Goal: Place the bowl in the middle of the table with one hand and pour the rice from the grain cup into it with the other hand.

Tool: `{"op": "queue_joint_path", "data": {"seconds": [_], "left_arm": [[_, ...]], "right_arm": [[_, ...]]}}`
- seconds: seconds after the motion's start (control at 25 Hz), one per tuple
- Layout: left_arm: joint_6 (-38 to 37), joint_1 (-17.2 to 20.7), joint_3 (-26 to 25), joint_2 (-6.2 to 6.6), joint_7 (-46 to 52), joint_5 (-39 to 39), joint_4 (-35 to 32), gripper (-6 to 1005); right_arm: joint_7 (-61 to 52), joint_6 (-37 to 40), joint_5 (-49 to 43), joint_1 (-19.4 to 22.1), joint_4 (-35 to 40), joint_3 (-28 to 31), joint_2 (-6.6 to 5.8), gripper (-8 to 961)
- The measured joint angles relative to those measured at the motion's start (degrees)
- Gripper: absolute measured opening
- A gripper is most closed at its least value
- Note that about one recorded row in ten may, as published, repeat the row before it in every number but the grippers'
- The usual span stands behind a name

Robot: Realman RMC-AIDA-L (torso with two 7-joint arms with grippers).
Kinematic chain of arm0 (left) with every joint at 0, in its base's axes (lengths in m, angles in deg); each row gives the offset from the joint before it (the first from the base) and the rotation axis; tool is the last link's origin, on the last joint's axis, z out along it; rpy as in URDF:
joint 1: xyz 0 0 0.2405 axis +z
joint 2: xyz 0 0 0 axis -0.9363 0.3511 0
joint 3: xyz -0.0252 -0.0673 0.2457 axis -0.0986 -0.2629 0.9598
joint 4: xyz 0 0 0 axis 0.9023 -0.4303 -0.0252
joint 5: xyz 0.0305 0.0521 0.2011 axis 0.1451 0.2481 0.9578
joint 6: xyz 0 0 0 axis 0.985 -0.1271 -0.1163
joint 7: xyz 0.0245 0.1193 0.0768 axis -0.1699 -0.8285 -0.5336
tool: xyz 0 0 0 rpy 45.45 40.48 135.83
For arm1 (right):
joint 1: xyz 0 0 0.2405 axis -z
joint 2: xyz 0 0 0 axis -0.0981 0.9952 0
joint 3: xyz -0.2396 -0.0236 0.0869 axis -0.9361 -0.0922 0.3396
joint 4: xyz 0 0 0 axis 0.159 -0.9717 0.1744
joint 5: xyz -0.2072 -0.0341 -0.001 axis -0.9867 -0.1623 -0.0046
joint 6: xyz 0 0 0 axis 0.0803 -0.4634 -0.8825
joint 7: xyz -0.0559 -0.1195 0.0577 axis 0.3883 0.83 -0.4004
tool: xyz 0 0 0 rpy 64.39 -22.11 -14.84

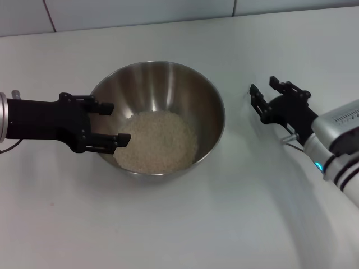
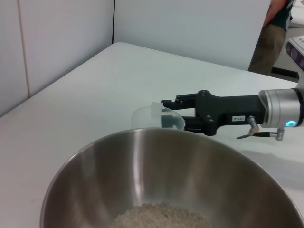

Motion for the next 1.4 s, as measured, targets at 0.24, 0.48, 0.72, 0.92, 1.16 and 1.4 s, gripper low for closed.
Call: {"op": "queue_joint_path", "data": {"seconds": [0.24,0.48,0.72,0.92,1.16,1.4], "left_arm": [[-0.1,-0.1,0.0,0.03,0.0,0.0,0.0,824],[-0.1,0.0,0.0,0.05,0.0,0.0,0.0,824],[0.1,0.1,0.0,0.05,-0.3,0.0,0.0,824],[0.5,0.3,0.1,-0.03,-0.7,0.0,0.0,824],[0.8,0.1,0.4,0.00,-0.8,0.0,-0.2,824],[2.2,0.3,0.3,0.03,-0.8,0.0,-0.4,824]], "right_arm": [[-1.2,3.3,0.0,4.0,0.0,-0.3,-0.29,542],[-9.9,10.3,-1.2,8.2,2.9,-1.1,-0.77,773],[-14.7,31.6,-1.6,10.6,9.7,-5.9,-0.72,827],[-27.1,47.9,-1.6,7.5,22.0,-13.9,-0.48,827],[-46.2,50.0,-1.6,0.5,43.8,-32.0,-0.14,827],[-67.4,39.3,-2.6,-2.1,60.1,-51.5,-0.13,827]]}}
